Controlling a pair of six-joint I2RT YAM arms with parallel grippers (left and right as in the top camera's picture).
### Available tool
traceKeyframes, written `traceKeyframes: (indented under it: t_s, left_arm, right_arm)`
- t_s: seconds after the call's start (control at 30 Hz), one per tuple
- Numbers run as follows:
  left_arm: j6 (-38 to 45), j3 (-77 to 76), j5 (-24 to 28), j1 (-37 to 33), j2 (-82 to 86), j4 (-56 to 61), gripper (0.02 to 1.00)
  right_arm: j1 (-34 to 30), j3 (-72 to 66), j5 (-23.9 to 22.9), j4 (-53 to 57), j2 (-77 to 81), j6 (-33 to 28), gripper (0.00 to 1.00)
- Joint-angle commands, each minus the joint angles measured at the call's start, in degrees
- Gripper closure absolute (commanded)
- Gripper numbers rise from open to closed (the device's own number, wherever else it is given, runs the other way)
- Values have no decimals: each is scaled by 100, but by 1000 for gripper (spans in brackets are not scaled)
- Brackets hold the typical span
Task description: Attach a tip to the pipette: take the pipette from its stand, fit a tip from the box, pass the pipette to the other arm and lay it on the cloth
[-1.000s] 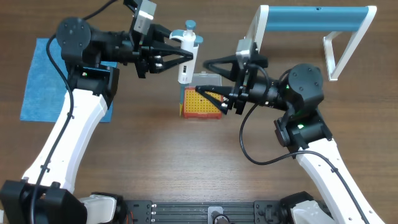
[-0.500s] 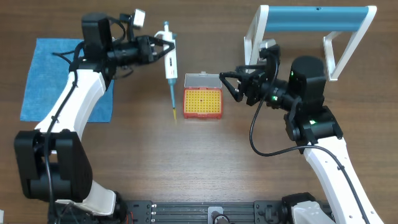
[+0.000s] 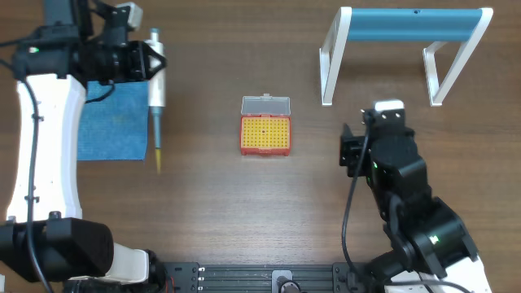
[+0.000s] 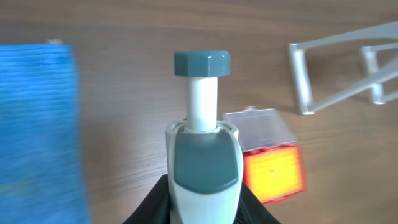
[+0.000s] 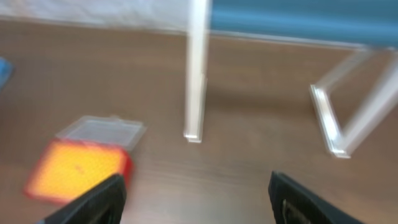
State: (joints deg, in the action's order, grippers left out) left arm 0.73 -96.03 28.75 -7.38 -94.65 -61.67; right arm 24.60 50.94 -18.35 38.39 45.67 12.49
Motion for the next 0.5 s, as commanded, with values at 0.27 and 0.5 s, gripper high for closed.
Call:
traceKeyframes:
  t_s: [0.27,0.5]
  left_arm:
    - [1388,-258,-1285,-798,-1075,-439,996]
    - [1631,-949,-1491,-800,-2085,-238,993]
  right_arm:
    - [20,-13,-566,608,-2811,-1272,240]
    - [20,-1088,-649,503,-3827,-1364,240]
